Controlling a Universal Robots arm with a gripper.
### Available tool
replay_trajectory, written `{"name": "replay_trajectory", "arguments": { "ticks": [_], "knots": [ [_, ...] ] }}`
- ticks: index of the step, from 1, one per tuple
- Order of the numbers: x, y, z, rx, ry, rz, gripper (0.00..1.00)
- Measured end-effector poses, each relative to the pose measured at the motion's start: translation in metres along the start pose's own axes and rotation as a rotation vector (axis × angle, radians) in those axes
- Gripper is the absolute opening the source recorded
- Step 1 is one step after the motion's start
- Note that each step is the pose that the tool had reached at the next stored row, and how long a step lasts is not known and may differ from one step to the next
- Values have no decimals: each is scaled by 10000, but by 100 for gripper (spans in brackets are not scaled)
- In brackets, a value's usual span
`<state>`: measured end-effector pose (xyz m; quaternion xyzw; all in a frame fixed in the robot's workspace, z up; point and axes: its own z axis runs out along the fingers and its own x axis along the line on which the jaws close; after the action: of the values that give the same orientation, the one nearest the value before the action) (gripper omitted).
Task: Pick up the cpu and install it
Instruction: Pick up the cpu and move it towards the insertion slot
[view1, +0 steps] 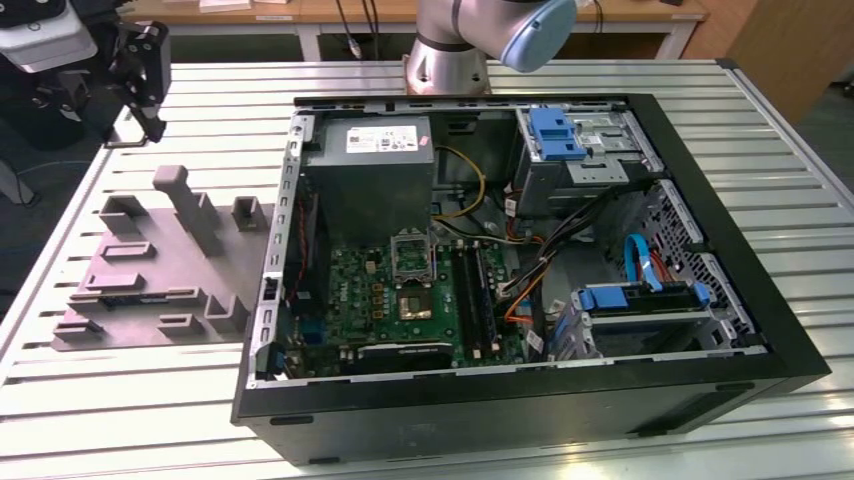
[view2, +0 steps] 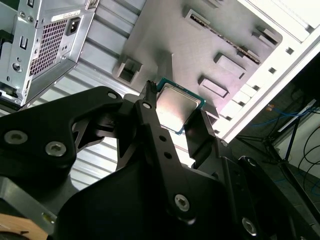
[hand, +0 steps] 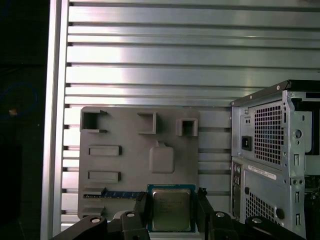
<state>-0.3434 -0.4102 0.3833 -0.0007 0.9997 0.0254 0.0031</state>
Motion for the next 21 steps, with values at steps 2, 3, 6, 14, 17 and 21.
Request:
{"name": "replay_trajectory", "arguments": {
  "ticks": [2,3,6,14,17,21],
  "knots": [
    [0,0,0,0,0,0,47],
    [-2,0,0,0,-1,0,47],
    [-12,0,1,0,-1,-1,47],
    [-66,0,4,0,-1,0,47],
    [-76,0,4,0,1,0,47],
    [-83,0,4,0,0,0,47]
  ]
}}
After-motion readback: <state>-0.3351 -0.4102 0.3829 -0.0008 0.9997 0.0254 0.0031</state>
